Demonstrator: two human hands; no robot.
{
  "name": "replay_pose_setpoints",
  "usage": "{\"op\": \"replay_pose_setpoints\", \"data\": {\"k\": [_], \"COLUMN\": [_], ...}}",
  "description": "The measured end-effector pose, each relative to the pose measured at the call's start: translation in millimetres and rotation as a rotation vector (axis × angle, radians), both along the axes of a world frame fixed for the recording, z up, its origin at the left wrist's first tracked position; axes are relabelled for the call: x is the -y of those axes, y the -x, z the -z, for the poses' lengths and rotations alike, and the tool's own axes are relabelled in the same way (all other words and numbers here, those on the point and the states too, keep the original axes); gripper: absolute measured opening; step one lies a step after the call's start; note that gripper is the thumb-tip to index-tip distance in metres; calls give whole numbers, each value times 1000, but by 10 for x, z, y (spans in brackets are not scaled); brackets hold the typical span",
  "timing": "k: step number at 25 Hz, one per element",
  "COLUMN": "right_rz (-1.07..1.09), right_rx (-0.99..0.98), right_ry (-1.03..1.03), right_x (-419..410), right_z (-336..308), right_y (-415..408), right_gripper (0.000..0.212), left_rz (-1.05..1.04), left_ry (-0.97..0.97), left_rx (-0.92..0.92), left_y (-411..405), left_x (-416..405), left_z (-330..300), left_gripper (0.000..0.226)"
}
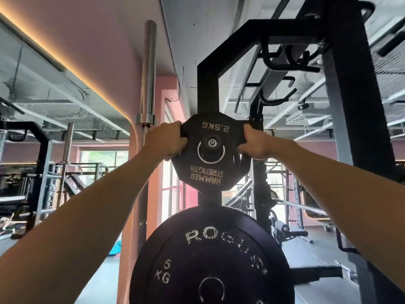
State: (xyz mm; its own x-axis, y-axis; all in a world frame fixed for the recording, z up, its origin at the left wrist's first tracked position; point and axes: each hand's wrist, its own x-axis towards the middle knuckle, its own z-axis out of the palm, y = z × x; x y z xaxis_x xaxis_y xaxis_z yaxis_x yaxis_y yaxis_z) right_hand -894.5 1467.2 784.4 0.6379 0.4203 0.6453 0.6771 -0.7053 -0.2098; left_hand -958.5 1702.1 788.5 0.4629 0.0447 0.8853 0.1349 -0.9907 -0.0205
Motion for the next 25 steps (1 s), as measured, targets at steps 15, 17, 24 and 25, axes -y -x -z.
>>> {"op": "replay_pose_setpoints", "data": {"k": [15,17,24,25], "right_rz": [102,143,69,73], "right_rx": [29,50,-88,-107], "right_ry": [-24,-3,-10,46], "right_x": [-359,-367,-177,-79], "right_z": [28,80,674,765], "right_y": [-980,-950,-648,-577], "right_gripper": [73,67,78,81], "left_rz": [80,43,43,28], "left_ry": [-81,-64,35,21], "left_rx": [-62,-60,-190,-244], "left_y": [-959,-902,-467,-372], "left_x": [-388,-315,-164,-129], "left_z": [102,149,608,729], "left_gripper": [31,31,50,55]}}
